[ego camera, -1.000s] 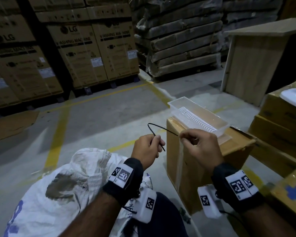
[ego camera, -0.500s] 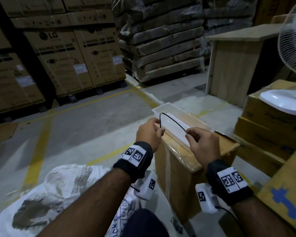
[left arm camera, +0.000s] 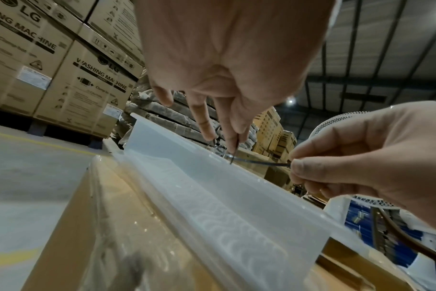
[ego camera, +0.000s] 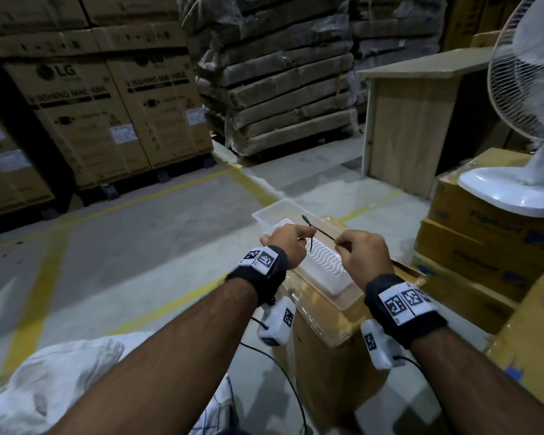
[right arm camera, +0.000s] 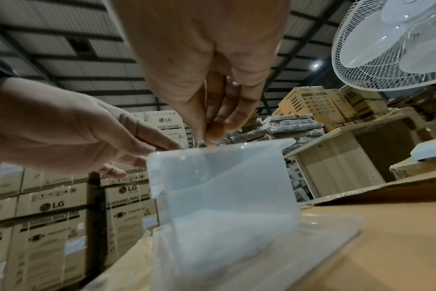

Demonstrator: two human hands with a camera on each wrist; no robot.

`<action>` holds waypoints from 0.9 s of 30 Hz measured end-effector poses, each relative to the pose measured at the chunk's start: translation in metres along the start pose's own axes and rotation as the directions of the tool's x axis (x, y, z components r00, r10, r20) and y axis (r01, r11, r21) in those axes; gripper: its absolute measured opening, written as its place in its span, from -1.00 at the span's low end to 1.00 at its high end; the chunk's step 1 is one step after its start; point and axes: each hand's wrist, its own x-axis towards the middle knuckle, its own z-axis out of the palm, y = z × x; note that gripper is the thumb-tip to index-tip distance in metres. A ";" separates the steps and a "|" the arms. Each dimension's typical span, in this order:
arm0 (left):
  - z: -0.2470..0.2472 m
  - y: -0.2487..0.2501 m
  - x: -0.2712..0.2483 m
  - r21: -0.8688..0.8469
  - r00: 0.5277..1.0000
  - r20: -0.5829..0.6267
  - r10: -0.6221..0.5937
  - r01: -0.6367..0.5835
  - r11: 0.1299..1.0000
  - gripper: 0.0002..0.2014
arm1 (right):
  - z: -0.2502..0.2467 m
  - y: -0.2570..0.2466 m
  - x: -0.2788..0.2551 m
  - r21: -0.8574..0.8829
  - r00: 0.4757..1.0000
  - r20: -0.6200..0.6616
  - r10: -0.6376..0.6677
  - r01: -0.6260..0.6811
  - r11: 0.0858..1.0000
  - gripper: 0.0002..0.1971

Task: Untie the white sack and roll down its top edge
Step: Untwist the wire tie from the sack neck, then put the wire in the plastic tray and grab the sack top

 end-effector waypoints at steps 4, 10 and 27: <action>0.006 0.002 0.003 0.233 0.988 0.153 0.015 -0.051 0.971 -0.40 | 0.009 0.007 0.004 -0.142 0.989 0.143 0.038 -0.018 0.990 -0.88; 0.010 0.006 0.008 0.381 0.976 0.215 -0.043 -0.044 0.923 -0.51 | 0.014 0.009 0.009 -0.228 0.968 0.249 0.042 0.017 0.974 -0.91; -0.047 -0.012 -0.039 0.342 0.998 0.062 -0.019 -0.003 0.940 -0.55 | -0.006 -0.041 -0.002 -0.062 0.958 0.256 -0.127 0.147 0.987 -0.88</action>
